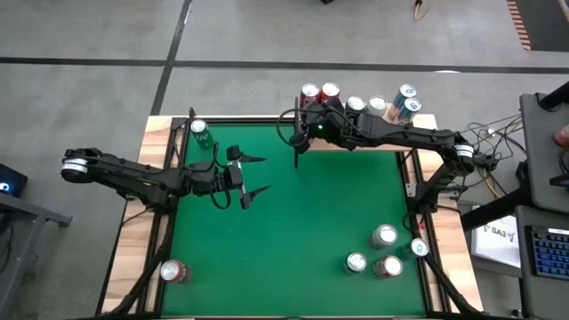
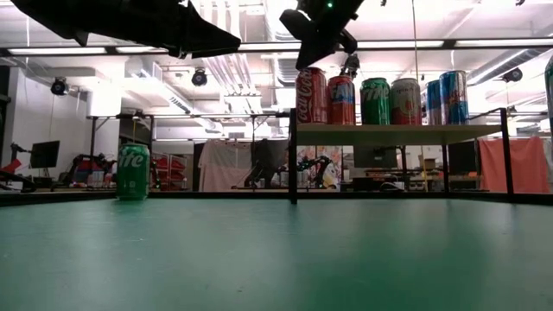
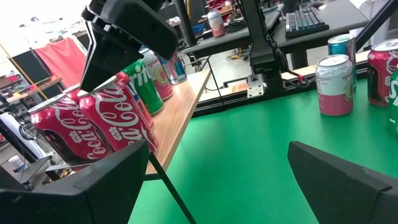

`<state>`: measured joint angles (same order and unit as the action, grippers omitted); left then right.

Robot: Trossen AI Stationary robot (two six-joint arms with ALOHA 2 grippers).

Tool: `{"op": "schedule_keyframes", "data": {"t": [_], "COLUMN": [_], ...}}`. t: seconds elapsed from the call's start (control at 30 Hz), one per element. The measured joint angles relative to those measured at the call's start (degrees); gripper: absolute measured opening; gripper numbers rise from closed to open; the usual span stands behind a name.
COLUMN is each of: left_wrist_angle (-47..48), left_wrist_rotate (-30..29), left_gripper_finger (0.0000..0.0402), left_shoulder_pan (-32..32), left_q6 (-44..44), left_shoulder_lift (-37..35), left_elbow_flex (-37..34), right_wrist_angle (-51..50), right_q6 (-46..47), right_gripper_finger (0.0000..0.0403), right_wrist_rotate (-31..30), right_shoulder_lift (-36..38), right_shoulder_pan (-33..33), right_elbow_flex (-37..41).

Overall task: Place canned beverage on shelf
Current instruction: Put the left red-white soda can on the shelf aligned with the other red-white soda can

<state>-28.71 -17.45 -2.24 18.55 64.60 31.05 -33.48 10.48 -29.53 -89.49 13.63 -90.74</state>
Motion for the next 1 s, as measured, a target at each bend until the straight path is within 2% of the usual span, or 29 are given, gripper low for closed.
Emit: {"op": "schedule_keyframes", "data": {"t": [0.7,1.0], "left_wrist_angle": [0.0,0.0], "left_wrist_rotate": [0.0,0.0], "left_gripper_finger": [0.0368,0.0368], "left_shoulder_pan": [0.0,0.0], "left_q6": [0.0,0.0], "left_shoulder_lift": [0.0,0.0], "left_elbow_flex": [0.0,0.0], "right_wrist_angle": [-0.5,-0.8], "right_q6": [2.6,2.6], "right_gripper_finger": [0.0012,0.0012], "right_wrist_rotate": [-0.2,2.8], "right_shoulder_lift": [-0.1,0.0], "right_shoulder_pan": [-0.4,-0.9], "right_elbow_flex": [0.0,0.0]}}
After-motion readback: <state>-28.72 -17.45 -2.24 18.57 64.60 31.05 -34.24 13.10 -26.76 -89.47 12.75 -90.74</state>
